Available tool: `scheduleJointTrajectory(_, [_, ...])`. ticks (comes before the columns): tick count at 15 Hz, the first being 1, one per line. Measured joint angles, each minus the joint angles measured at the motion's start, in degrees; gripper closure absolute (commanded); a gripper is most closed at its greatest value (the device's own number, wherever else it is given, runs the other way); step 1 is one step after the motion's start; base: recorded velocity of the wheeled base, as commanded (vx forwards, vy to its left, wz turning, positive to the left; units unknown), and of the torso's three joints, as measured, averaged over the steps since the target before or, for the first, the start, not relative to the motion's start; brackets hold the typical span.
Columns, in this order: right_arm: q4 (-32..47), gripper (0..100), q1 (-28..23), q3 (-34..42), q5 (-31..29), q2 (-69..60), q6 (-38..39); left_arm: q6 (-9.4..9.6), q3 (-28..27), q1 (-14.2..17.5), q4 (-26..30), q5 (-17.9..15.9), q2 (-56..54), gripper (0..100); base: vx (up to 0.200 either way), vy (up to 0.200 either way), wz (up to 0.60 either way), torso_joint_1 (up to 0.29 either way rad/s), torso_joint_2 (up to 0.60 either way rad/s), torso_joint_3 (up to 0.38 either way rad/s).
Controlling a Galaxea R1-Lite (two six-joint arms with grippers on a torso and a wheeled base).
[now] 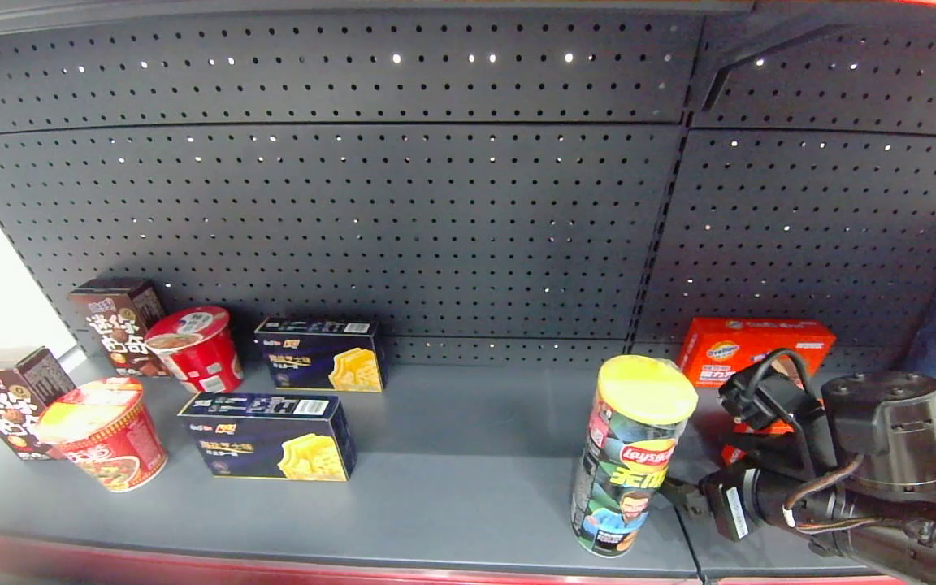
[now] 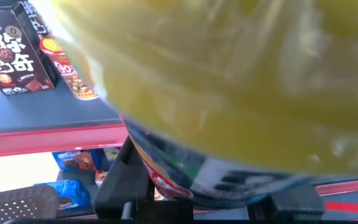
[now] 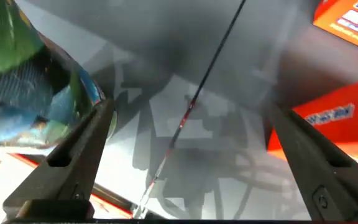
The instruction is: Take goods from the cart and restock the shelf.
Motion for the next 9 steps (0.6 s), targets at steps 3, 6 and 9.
scheduleJointTrajectory(3, [-0.3, 0, 0.8, -0.7, 0.0, 1.1, 0.0, 0.0, 0.0, 0.0, 0.0, 0.0, 0.0, 100, 0.0, 0.0, 0.0, 0.0, 0.0, 0.0])
scheduleJointTrajectory(6, [-0.3, 0, 1.6, -1.9, 0.0, 2.0, 0.1, 0.0, 0.1, 0.0, 0.0, 0.1, 0.0, 100, 0.0, 0.0, 0.0, 0.0, 0.0, 0.0])
scheduleJointTrajectory(9, [-0.4, 0, 2.0, -3.0, 0.0, 3.2, 0.1, 0.0, 0.2, 0.0, 0.0, 0.1, 0.0, 100, 0.0, 0.0, 0.0, 0.0, 0.0, 0.0])
